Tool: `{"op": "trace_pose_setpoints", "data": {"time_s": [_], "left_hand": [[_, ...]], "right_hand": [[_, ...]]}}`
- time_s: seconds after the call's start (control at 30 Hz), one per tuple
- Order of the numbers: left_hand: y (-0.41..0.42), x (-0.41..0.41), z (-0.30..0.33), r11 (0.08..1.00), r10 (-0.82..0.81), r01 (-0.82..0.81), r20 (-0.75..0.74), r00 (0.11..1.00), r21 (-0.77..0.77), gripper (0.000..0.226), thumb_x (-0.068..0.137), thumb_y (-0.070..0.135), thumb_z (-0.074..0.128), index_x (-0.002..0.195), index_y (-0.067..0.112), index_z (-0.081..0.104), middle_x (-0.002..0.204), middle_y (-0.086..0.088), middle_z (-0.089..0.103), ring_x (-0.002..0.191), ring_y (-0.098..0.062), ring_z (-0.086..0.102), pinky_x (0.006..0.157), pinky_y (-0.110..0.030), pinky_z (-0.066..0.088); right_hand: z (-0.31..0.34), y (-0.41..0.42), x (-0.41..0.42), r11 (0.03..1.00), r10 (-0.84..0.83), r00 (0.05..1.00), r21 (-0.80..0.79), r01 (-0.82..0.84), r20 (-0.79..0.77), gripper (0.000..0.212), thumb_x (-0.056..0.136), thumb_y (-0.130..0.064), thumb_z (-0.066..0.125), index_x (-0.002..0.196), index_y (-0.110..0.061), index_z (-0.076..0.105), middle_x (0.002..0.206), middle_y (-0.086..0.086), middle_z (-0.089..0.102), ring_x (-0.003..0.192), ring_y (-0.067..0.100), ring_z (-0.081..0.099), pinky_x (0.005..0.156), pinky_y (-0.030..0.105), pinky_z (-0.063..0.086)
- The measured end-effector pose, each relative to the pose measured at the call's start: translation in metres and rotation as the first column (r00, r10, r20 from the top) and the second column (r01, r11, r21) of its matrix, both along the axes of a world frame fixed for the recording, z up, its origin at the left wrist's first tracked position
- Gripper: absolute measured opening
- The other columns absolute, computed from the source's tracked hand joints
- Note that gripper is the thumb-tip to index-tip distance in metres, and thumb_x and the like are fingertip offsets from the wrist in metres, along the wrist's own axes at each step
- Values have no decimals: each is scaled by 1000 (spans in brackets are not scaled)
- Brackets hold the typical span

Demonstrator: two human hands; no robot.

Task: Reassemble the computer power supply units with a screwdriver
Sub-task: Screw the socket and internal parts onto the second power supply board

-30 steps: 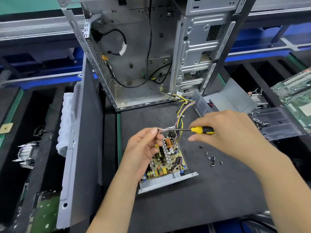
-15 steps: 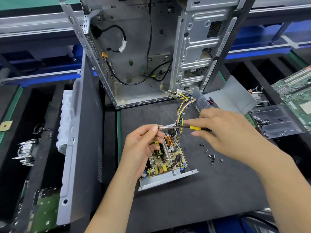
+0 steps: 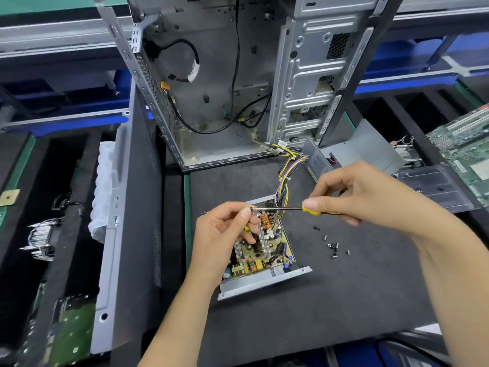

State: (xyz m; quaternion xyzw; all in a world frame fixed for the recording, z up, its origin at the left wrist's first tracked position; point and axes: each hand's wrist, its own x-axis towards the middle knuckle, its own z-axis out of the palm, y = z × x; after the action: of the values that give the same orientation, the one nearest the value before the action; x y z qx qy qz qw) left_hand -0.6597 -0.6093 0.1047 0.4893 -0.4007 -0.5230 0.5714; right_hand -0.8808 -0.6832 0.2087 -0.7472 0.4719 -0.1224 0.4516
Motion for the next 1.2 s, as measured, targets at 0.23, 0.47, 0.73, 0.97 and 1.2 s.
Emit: {"op": "trace_pose_setpoints", "data": {"time_s": [0.23, 0.47, 0.73, 0.97, 1.2], "left_hand": [[0, 3, -1, 998, -61, 61, 68, 996, 3, 16, 91, 15, 57, 84, 18, 72, 74, -2, 67, 67, -15, 62, 53, -26, 52], [1, 0, -2, 999, -14, 21, 148, 989, -46, 22, 94, 8, 54, 85, 20, 71, 74, 0, 66, 65, -13, 62, 53, -25, 53], [4, 1, -5, 998, 64, -64, 78, 995, -5, 23, 98, 3, 52, 88, 11, 71, 73, -7, 66, 63, -15, 61, 52, -27, 53], [4, -1, -6, 997, 59, -62, 60, 996, 38, 18, 98, 4, 52, 93, 2, 69, 73, -7, 65, 63, -16, 60, 52, -25, 51], [7, -1, -7, 997, 10, -19, 103, 995, 79, 24, 100, 6, 50, 94, 6, 73, 74, -5, 65, 65, -17, 60, 55, -26, 52]], "right_hand": [[3, 0, -2, 997, 56, 998, 45, -56, 15, 15, 75, -38, 72, 89, -34, 76, 75, 6, 64, 49, 12, 52, 54, 16, 43], [6, 4, 4, 981, -105, 994, -160, 105, 5, 14, 66, -35, 82, 69, -29, 70, 68, -14, 67, 47, 11, 61, 53, 4, 36], [8, 3, -4, 996, -47, 983, 79, 33, 180, 21, 75, -9, 77, 93, -20, 73, 86, 0, 70, 68, 19, 70, 53, 18, 49], [7, 2, -1, 978, -209, 893, 110, 180, 398, 23, 67, -14, 76, 84, -2, 65, 76, 14, 71, 60, 20, 69, 51, 20, 51], [1, -1, -3, 960, -279, 846, 99, 264, 455, 23, 67, -25, 75, 82, -8, 68, 66, 16, 70, 57, 23, 64, 53, 23, 52]]}}
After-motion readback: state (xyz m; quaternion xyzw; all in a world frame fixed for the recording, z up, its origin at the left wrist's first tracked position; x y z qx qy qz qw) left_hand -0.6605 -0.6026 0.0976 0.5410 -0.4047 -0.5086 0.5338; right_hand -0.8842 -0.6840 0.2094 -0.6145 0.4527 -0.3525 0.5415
